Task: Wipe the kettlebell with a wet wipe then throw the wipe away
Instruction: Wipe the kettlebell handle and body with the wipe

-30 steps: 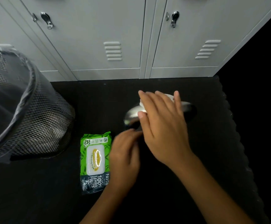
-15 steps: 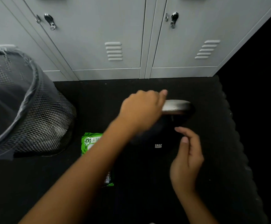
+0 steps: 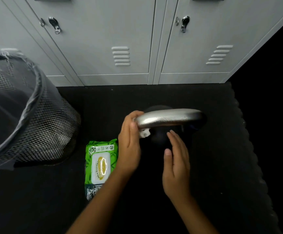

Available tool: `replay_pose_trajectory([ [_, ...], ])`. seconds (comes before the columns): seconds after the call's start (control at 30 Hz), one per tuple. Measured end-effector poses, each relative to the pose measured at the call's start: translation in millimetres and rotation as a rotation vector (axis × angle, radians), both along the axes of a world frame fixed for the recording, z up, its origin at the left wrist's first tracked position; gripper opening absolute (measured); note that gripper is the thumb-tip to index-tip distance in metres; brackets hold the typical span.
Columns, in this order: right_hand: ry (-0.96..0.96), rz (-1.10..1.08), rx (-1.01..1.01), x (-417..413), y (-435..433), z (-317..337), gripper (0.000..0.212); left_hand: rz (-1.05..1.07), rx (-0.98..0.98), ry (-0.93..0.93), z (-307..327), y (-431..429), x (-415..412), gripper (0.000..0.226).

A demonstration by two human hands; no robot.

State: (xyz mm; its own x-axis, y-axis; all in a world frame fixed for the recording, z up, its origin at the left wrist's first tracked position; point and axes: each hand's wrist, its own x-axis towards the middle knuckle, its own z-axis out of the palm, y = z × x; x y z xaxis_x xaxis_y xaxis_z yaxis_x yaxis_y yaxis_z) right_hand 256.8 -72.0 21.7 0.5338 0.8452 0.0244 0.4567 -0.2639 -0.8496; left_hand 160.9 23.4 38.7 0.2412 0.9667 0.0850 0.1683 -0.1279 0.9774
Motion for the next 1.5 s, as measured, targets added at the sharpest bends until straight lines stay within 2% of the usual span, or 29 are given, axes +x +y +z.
replay_pose_trajectory([
  [0.07,-0.14,0.104,-0.061,-0.9,-1.9,-9.3,0.051,0.017,-0.102,-0.128,-22.5,-15.4,2.2,0.037],
  [0.17,-0.278,0.202,-0.135,2.1,-3.0,-18.0,0.055,0.05,-0.406,-0.285,-34.5,-7.5,4.6,0.05],
  [0.23,-0.305,0.229,-0.174,3.4,-2.6,-19.9,0.056,0.063,-0.571,-0.308,-18.3,14.3,3.0,0.063],
  [0.27,-0.315,0.236,-0.184,3.8,-2.2,-20.6,0.056,0.017,-0.595,-0.279,-5.4,26.3,3.0,0.071],
  [0.33,-0.326,0.239,-0.189,3.8,-2.6,-21.8,0.056,-0.139,-0.523,-0.124,23.8,47.4,6.6,0.084],
  [0.4,-0.322,0.236,-0.193,3.7,-2.9,-22.2,0.056,-0.264,-0.337,-0.027,36.8,52.9,10.8,0.088],
  [0.47,-0.312,0.243,-0.199,3.3,-4.3,-22.4,0.056,-0.235,-0.211,-0.081,32.8,37.4,8.9,0.081],
  [0.57,-0.328,0.249,-0.196,3.4,-3.7,-23.6,0.059,-0.051,-0.105,-0.216,12.0,6.1,6.3,0.059],
  [0.63,-0.361,0.255,-0.211,4.3,-2.5,-26.2,0.061,0.023,-0.146,-0.255,-0.7,-3.2,9.3,0.052],
  [0.73,-0.389,0.258,-0.237,4.6,-2.3,-27.8,0.064,0.099,-0.321,-0.213,-8.6,6.4,10.6,0.056],
  [0.83,-0.431,0.251,-0.261,1.8,-1.2,-29.6,0.068,0.028,-0.357,-0.001,7.7,30.5,7.0,0.07],
  [0.9,-0.448,0.247,-0.275,0.7,0.4,-30.6,0.069,-0.074,-0.217,0.15,28.2,37.9,10.9,0.072],
  [0.97,-0.442,0.257,-0.284,0.3,0.7,-31.8,0.069,-0.124,0.021,0.274,43.0,27.9,17.0,0.059],
  [1.03,-0.467,0.254,-0.291,0.5,-0.2,-32.5,0.069,-0.12,0.243,0.296,42.2,11.4,16.2,0.041],
  [1.07,-0.483,0.249,-0.292,0.7,-1.4,-33.4,0.07,-0.118,0.294,0.259,34.9,6.2,12.1,0.037],
  [1.13,-0.511,0.247,-0.285,2.6,-2.0,-35.0,0.072,-0.068,0.233,0.129,17.7,4.8,4.2,0.033],
  [1.23,-0.538,0.268,-0.262,5.2,-2.2,-38.6,0.073,0.054,-0.172,-0.072,1.4,10.4,4.3,0.04],
  [1.33,-0.546,0.263,-0.282,5.5,-2.9,-40.5,0.074,0.024,-0.381,-0.002,-0.3,28.4,1.5,0.057],
  [1.4,-0.541,0.261,-0.298,5.8,-1.6,-41.0,0.074,-0.07,-0.306,0.133,18.0,42.1,5.6,0.064],
  [1.5,-0.512,0.276,-0.308,4.8,-1.1,-39.2,0.073,-0.176,0.078,0.399,53.0,41.0,25.0,0.056],
])
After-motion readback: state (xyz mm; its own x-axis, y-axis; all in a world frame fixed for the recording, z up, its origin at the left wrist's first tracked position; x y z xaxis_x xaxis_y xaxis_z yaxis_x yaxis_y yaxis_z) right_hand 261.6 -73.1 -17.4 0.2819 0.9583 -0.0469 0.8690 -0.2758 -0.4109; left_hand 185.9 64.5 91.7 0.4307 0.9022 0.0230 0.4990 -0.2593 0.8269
